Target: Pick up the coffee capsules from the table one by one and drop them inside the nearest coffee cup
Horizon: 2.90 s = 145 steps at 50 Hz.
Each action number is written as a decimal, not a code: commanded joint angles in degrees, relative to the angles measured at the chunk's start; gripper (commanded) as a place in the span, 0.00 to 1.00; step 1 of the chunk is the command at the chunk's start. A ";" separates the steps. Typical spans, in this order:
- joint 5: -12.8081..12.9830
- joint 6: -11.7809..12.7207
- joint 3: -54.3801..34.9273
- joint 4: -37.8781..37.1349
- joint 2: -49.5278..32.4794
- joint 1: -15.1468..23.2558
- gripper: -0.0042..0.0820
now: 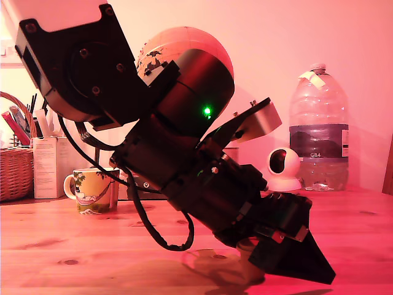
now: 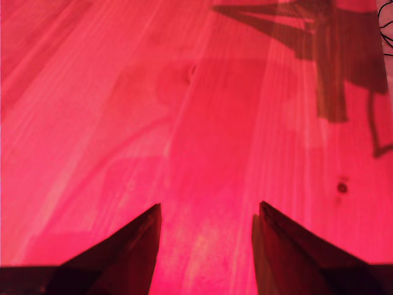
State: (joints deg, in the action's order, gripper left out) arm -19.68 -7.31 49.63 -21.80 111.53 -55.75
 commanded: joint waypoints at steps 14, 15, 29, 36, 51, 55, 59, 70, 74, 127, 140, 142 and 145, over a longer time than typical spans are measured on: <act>0.61 -2.21 0.33 -1.05 -2.01 0.63 0.55; 0.63 -2.25 0.33 -1.05 -2.01 0.57 0.55; 0.39 -3.67 0.31 -3.56 -2.01 -0.15 0.55; 0.39 -3.72 0.17 -3.52 -2.01 -0.31 0.55; 0.20 -6.62 -0.59 -1.95 -2.03 -0.68 0.54; 0.20 -6.64 -0.59 -1.55 -2.03 -0.68 0.54; -0.09 -6.67 -0.59 -0.81 -2.05 -0.68 0.54; 0.35 -7.43 -0.59 1.14 -2.78 -0.66 0.54; 0.79 -8.07 -0.61 2.27 -2.89 -0.68 0.54; 0.59 -6.60 -12.00 -3.67 -10.19 3.28 0.54; -0.66 -6.10 -12.83 -3.04 -11.17 5.09 0.54; -0.92 -5.97 -12.83 -2.82 -11.17 5.31 0.54; -0.96 -6.01 -12.83 -2.45 -11.17 5.51 0.54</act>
State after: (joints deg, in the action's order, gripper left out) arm -20.32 -13.67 37.58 -24.25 101.08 -50.48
